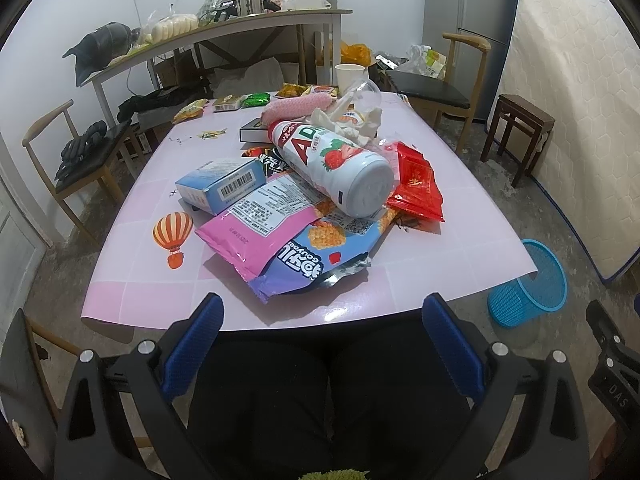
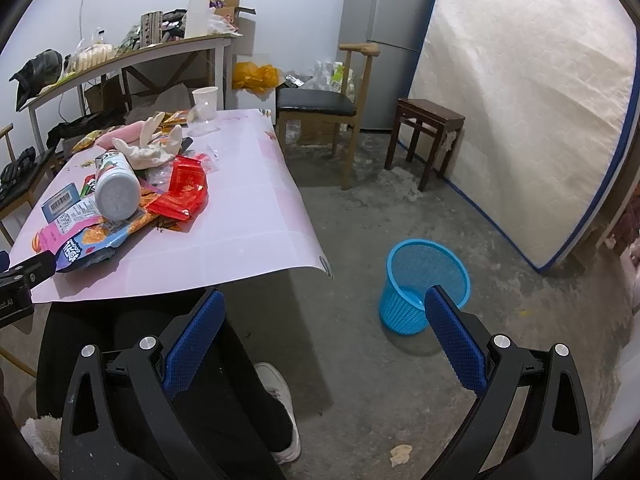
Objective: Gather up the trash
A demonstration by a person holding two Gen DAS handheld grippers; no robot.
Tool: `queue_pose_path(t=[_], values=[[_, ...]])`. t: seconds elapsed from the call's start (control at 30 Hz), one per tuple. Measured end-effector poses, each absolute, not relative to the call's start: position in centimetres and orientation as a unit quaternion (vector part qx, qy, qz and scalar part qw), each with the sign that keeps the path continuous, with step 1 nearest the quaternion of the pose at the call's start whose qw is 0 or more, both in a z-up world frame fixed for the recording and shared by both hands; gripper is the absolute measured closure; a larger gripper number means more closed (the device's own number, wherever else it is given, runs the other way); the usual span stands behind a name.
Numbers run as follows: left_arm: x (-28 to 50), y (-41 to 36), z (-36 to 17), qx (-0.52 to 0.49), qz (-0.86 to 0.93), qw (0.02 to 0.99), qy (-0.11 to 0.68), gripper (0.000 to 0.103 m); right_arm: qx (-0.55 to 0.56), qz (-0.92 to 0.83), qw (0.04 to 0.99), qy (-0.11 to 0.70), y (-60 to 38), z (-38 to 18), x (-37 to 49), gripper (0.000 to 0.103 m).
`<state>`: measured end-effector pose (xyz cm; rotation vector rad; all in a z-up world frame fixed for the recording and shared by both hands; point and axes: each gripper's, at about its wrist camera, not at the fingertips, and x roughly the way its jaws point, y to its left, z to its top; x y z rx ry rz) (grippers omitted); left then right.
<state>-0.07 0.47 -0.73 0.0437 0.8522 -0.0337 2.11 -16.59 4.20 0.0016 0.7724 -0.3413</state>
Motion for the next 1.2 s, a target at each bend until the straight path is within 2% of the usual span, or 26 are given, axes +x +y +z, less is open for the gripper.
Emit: queue_pose_path(t=[1.2], values=[[-0.1, 1.0, -0.7, 0.016, -0.011, 0.909, 0.416, 0.006, 0.0, -0.155, 0.916, 0.371, -16.7, 4.5, 1.6, 0.008]])
